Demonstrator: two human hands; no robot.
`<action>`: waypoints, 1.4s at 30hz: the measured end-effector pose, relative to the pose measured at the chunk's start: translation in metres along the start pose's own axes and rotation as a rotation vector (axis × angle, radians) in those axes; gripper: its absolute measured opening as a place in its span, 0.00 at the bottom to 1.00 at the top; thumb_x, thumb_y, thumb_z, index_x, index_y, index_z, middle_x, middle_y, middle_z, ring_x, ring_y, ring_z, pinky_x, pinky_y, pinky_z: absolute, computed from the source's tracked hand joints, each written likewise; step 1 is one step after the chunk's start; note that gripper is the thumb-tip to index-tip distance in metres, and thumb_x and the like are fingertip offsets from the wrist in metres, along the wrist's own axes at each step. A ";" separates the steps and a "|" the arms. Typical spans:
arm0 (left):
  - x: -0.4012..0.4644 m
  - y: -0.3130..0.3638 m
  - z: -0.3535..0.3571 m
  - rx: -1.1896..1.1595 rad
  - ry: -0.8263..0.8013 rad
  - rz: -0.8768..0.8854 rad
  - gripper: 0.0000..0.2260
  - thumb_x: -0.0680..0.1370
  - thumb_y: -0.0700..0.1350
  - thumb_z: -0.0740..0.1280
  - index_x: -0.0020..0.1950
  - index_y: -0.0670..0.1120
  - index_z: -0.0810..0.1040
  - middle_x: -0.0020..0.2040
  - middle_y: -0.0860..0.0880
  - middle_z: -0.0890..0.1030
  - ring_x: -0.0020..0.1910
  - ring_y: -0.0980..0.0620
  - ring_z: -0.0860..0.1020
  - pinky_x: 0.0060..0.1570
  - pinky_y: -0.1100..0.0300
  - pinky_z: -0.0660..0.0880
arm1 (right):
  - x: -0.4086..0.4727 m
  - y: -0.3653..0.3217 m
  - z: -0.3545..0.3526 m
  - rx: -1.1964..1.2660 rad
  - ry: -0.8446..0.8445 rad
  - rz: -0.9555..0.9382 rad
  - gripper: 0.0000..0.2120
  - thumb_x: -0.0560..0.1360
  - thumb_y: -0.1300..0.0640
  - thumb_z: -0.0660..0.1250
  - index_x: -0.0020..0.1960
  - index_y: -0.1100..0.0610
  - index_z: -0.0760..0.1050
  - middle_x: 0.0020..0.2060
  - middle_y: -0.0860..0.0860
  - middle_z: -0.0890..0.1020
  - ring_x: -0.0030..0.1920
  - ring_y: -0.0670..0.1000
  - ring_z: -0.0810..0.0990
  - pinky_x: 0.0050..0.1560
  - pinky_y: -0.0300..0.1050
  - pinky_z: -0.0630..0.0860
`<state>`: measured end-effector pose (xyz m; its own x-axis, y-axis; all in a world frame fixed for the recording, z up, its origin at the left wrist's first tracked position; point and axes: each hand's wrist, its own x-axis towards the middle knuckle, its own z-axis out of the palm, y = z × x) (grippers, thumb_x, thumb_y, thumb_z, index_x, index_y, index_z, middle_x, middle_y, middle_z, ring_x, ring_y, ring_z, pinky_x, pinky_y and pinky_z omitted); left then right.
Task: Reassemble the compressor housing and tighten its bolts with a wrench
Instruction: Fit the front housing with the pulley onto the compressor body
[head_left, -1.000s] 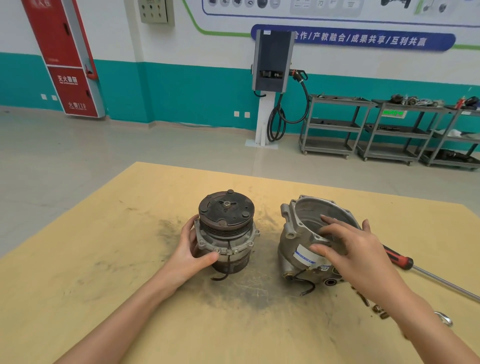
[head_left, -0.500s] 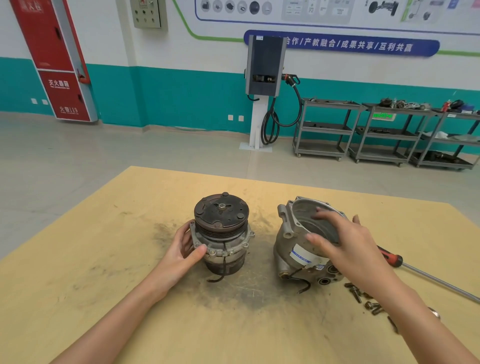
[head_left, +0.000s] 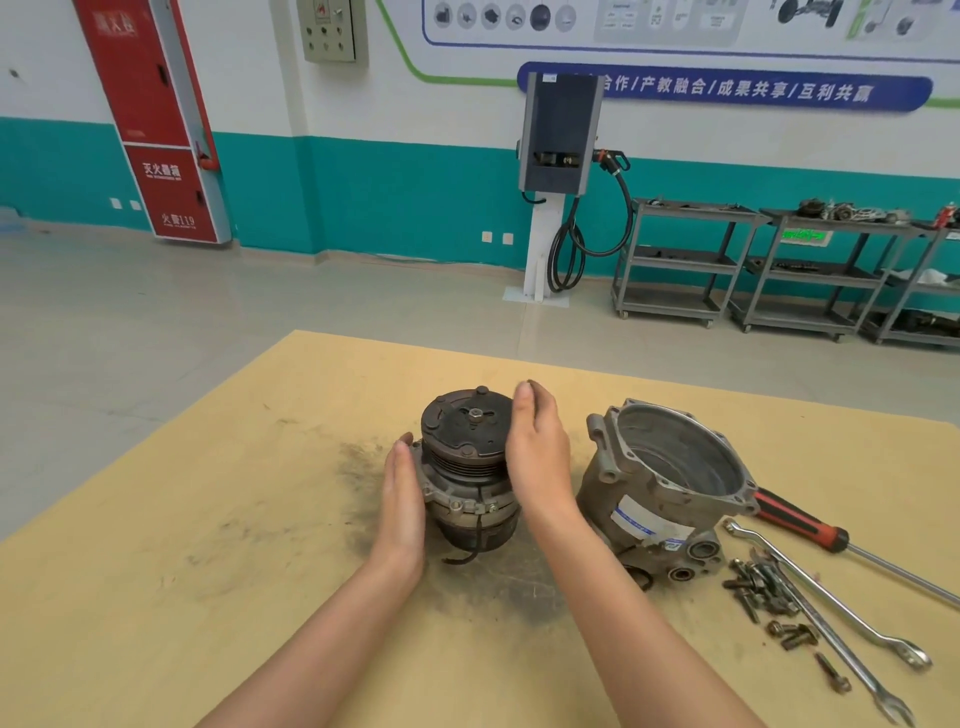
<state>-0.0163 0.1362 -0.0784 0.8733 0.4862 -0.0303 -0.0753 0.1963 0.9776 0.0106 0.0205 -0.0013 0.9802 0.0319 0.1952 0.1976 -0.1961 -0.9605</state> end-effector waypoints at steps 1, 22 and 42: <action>0.001 0.003 0.002 -0.021 0.012 -0.017 0.23 0.86 0.57 0.48 0.77 0.49 0.66 0.75 0.49 0.71 0.75 0.50 0.68 0.76 0.45 0.63 | 0.002 0.004 0.002 0.020 0.019 0.033 0.24 0.83 0.44 0.50 0.73 0.57 0.66 0.68 0.52 0.74 0.69 0.52 0.69 0.66 0.42 0.65; 0.013 0.036 -0.046 0.401 -0.654 0.155 0.55 0.56 0.76 0.74 0.75 0.63 0.52 0.74 0.66 0.60 0.68 0.77 0.64 0.65 0.76 0.65 | 0.053 -0.055 -0.010 -1.173 -0.871 -0.326 0.59 0.59 0.33 0.77 0.77 0.38 0.41 0.77 0.52 0.50 0.77 0.58 0.49 0.70 0.66 0.62; 0.024 -0.002 -0.037 0.469 -0.474 0.133 0.44 0.55 0.49 0.84 0.67 0.50 0.69 0.63 0.51 0.81 0.64 0.58 0.78 0.67 0.53 0.74 | 0.074 -0.068 0.006 -1.429 -1.094 -0.698 0.40 0.69 0.34 0.69 0.74 0.42 0.54 0.60 0.54 0.68 0.52 0.55 0.68 0.53 0.58 0.77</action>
<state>-0.0128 0.1788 -0.0891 0.9957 0.0338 0.0867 -0.0737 -0.2810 0.9569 0.0694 0.0422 0.0772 0.4332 0.8422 -0.3211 0.9010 -0.3946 0.1804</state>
